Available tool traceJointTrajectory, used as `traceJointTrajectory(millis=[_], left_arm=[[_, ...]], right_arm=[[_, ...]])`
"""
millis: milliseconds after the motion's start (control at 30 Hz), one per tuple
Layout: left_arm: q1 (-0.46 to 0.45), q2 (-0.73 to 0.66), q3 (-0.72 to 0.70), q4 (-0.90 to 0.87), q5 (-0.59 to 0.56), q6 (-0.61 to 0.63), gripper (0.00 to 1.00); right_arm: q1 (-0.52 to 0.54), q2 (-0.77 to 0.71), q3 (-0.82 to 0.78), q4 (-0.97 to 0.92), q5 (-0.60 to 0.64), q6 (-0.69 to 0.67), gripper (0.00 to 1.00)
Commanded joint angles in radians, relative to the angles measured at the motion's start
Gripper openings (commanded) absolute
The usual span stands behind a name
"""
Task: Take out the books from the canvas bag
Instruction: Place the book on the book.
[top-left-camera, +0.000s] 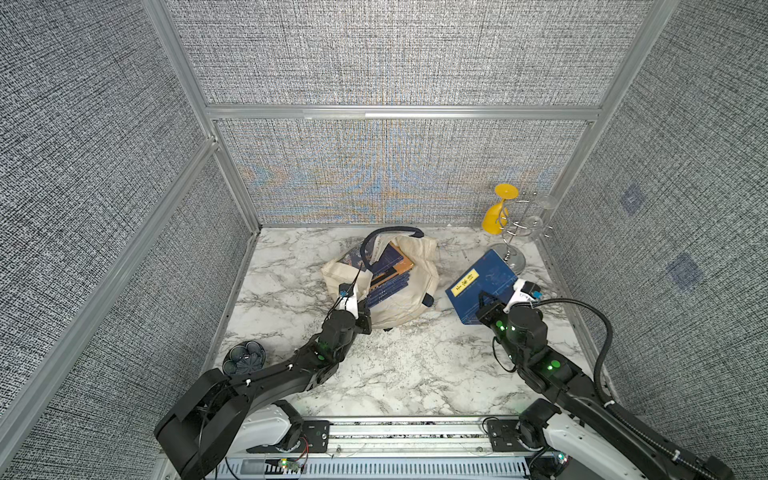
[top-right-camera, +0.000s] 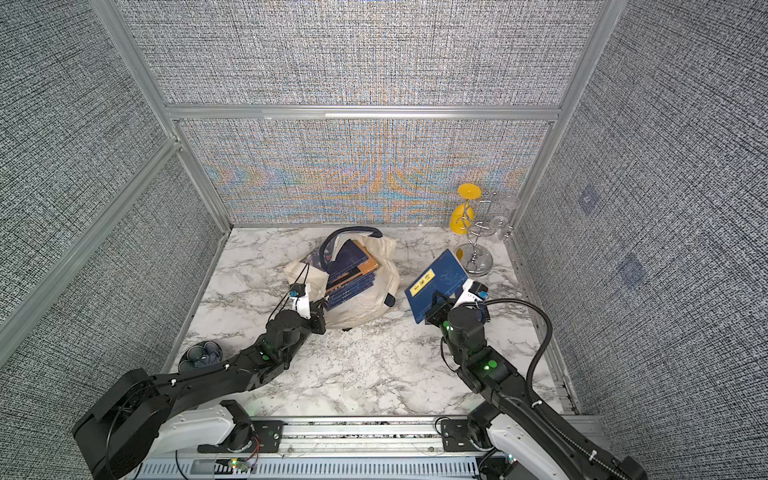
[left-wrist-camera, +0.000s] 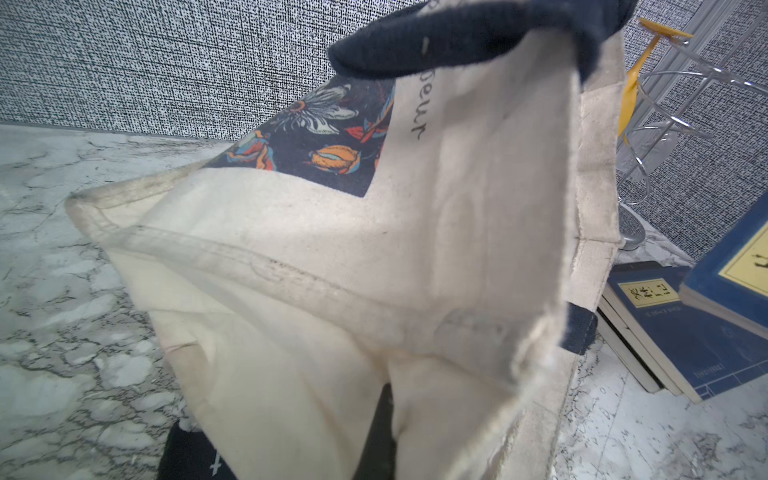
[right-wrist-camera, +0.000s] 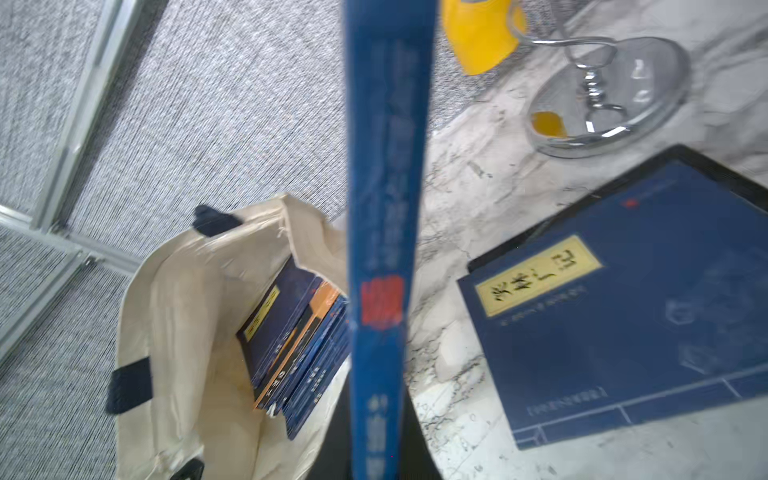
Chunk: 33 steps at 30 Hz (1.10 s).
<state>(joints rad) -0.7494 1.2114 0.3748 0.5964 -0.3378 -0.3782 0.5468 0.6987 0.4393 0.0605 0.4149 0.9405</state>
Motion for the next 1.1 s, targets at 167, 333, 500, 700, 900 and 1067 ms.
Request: traceJointTrajectory(millis=[167,333,500,700,900,1067], left_arm=[[0.002,0.007,0.014,0.024,-0.008,-0.006,0.0],[0.002,-0.001,0.012,0.022,-0.011,-0.004,0.0],[0.002,0.0,0.013,0.022,-0.01,-0.005,0.0],[0.002,0.006,0.015,0.022,-0.004,-0.005,0.0],[0.002,0.002,0.016,0.017,-0.007,-0.002,0.0],[0.002,0.001,0.016,0.016,-0.006,-0.003,0.0]], right_arm=[[-0.075,-0.032,-0.116,0.02,0.127,0.272,0.0],[-0.11,0.064,-0.155,0.087,0.095,0.335,0.0],[-0.132,0.16,-0.184,0.126,0.074,0.416,0.0],[-0.148,0.279,-0.187,0.132,0.077,0.543,0.0],[-0.176,0.407,-0.166,0.222,0.015,0.572,0.0],[-0.201,0.451,-0.137,0.22,-0.01,0.559,0.08]])
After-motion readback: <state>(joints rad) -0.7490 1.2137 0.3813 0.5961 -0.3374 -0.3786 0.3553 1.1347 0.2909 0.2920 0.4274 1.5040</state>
